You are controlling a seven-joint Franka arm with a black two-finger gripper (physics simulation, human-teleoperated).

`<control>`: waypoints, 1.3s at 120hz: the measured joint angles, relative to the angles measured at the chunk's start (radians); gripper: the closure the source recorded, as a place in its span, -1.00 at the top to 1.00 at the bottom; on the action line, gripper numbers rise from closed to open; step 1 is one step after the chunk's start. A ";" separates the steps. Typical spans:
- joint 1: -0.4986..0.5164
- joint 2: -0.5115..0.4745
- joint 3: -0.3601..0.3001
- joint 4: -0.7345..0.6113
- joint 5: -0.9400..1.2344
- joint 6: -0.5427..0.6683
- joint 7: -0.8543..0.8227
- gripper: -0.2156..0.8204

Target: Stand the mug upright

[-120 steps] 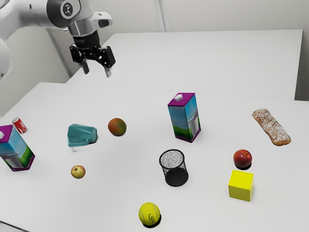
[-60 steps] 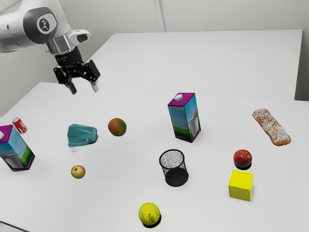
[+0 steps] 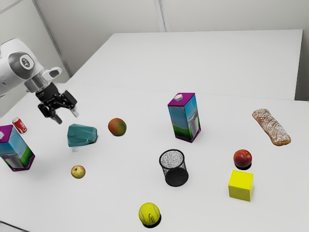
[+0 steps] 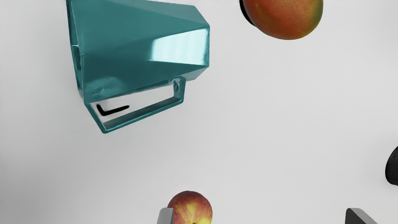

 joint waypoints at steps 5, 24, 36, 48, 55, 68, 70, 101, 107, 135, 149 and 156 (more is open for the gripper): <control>0.022 0.019 0.000 0.003 -0.019 0.011 0.043 0.58; 0.101 0.137 -0.002 0.044 -0.080 0.041 0.204 0.58; 0.142 0.208 -0.007 0.097 -0.103 0.050 0.295 0.58; 0.169 0.258 -0.010 0.130 -0.132 0.053 0.381 0.58; 0.178 0.286 -0.011 0.155 -0.153 0.053 0.430 0.58; 0.184 0.331 -0.011 0.189 -0.187 0.051 0.512 0.58; 0.185 0.336 -0.011 0.190 -0.193 0.051 0.523 0.58; 0.187 0.376 -0.009 0.194 -0.296 0.022 0.665 0.58; 0.189 0.376 -0.009 0.193 -0.320 0.003 0.683 0.58; 0.219 0.421 -0.019 0.178 -0.409 -0.051 0.748 0.25; 0.225 0.422 -0.021 0.182 -0.421 -0.069 0.772 -0.27; 0.226 0.418 -0.025 0.184 -0.423 -0.077 0.782 -0.46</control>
